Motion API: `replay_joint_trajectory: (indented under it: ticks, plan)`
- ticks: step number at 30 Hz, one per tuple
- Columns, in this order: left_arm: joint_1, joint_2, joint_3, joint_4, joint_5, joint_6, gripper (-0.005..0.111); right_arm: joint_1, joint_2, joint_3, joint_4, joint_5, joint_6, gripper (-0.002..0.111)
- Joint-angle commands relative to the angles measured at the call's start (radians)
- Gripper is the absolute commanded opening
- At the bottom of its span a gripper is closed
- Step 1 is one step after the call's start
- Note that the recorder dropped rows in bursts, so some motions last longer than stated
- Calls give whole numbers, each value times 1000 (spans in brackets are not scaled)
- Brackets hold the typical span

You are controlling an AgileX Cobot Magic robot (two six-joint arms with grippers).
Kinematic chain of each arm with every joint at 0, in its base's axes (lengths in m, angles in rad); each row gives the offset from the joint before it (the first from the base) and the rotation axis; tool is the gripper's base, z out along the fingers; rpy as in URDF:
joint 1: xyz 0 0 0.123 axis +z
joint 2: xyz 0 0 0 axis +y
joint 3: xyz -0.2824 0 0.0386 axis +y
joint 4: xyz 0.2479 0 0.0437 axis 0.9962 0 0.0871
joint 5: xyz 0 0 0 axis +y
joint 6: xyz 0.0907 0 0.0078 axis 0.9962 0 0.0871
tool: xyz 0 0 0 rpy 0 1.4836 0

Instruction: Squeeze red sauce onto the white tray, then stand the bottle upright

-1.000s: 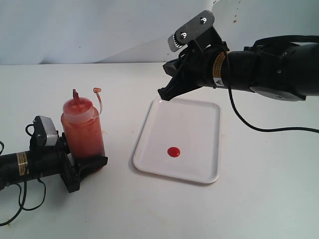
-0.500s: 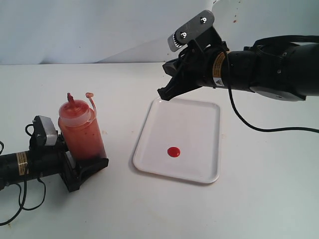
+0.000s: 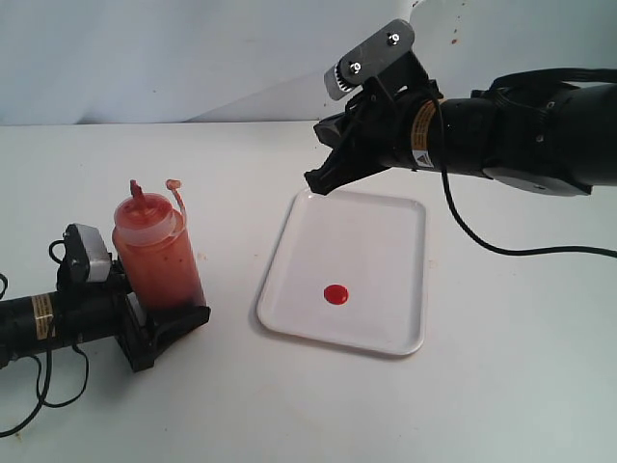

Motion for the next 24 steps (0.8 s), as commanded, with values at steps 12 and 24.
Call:
replay_joint_trajectory:
  ticks: [12, 24]
  plan:
    - [4, -19, -5, 22, -17, 15, 105, 2, -1, -6, 1, -14, -2, 0]
    - [194, -150, -4, 234, -17, -248, 105, 2, -1, -6, 1, -14, -2, 0]
